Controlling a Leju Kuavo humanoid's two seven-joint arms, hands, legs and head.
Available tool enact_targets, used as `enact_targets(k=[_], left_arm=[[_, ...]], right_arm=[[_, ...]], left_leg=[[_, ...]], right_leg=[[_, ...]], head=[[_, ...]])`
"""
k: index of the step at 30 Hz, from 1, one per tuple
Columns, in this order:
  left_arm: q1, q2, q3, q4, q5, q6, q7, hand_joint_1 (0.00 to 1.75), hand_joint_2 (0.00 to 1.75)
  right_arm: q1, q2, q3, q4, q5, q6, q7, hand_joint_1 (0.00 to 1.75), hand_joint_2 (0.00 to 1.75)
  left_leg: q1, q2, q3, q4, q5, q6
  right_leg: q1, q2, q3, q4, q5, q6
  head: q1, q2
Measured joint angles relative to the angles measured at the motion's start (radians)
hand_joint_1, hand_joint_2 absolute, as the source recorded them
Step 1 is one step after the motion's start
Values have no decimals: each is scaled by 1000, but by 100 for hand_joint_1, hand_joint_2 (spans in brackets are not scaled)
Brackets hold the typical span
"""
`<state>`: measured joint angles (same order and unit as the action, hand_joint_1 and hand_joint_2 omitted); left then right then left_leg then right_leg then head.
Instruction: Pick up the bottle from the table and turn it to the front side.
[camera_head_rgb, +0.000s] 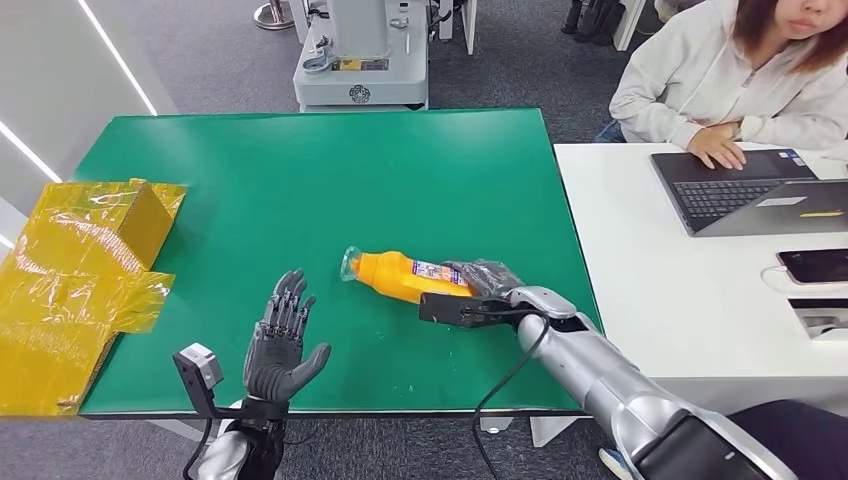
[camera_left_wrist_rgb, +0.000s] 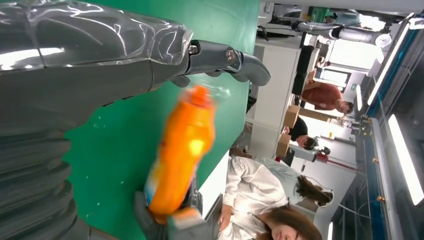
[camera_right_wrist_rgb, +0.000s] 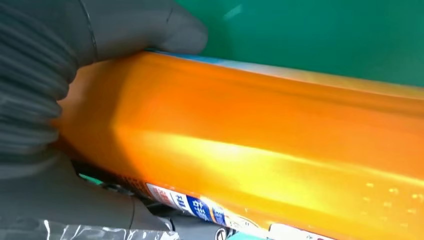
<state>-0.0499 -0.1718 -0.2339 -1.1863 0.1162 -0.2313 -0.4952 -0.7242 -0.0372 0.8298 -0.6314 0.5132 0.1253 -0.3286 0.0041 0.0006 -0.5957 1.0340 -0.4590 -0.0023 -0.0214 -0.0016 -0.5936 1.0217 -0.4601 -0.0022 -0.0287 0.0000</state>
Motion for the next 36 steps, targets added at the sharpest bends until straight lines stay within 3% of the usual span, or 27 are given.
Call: enact_targets(k=[5,10,14,18,25,36], left_arm=[[8,14,18,-16,-20,33,-31,0,175],[12,42,62,-54,-43,42,-28,0,175],[-18,57,89,-54,-21,-32,13,0,175],[-123,60,94,18,34,-138,54,0,175],[-323,52,49,146,81,-190,93,0,175],[-448,41,-18,171,160,-231,159,0,175]], right_arm=[[204,-14,-168,-216,-158,-90,-89,175,175],[445,-16,-335,-525,-148,-199,-132,175,175],[537,-6,-421,-683,-112,-220,-162,175,175],[535,25,-447,-735,-72,-222,-176,175,175],[437,98,-433,-690,-38,-193,-175,175,175],[272,170,-335,-462,-10,-193,-164,175,175]], left_leg=[[0,-4,-3,0,0,0],[1,-5,-7,0,-1,-1],[1,-4,-7,0,-1,-1],[1,-4,-7,0,2,0],[1,-3,-8,0,5,-1],[1,-3,-9,0,5,-1]], right_leg=[[0,-5,-1,0,-1,1],[1,-5,-4,0,-2,1],[1,-4,-5,0,-2,1],[1,-5,-6,0,0,0],[1,-4,-6,1,4,-1],[1,-4,-8,1,4,-1]], head=[[0,0],[0,0],[0,0],[0,0],[0,0],[0,0]])
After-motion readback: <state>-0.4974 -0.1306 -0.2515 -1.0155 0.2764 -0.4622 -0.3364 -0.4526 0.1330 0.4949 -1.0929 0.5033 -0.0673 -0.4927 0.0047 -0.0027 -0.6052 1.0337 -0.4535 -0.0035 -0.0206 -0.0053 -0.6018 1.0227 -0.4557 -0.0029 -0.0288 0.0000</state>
